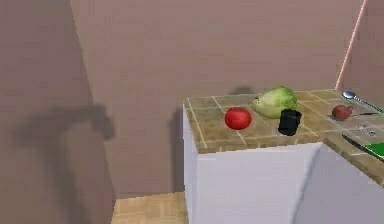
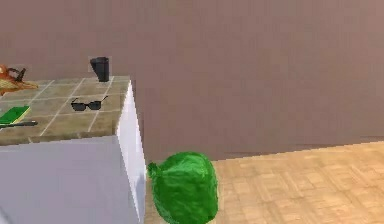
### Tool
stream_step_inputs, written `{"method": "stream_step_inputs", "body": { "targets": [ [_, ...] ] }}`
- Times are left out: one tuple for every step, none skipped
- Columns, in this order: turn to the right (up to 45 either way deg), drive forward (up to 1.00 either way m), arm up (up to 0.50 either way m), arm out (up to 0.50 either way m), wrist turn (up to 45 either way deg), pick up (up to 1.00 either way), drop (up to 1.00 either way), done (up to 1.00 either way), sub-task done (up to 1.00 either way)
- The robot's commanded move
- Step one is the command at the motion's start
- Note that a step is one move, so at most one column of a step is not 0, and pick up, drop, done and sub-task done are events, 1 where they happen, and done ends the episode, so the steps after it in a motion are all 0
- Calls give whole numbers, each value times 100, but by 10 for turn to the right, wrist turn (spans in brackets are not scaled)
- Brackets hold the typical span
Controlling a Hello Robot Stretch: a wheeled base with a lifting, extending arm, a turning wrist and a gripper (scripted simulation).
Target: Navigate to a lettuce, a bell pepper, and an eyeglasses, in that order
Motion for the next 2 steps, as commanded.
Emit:
{"method": "stream_step_inputs", "body": {
  "targets": [
    [0, 25, 0, 0, 0, 0, 0, 0, 0],
    [270, 0, 0, 0, 0, 0, 0, 0, 0]
  ]
}}
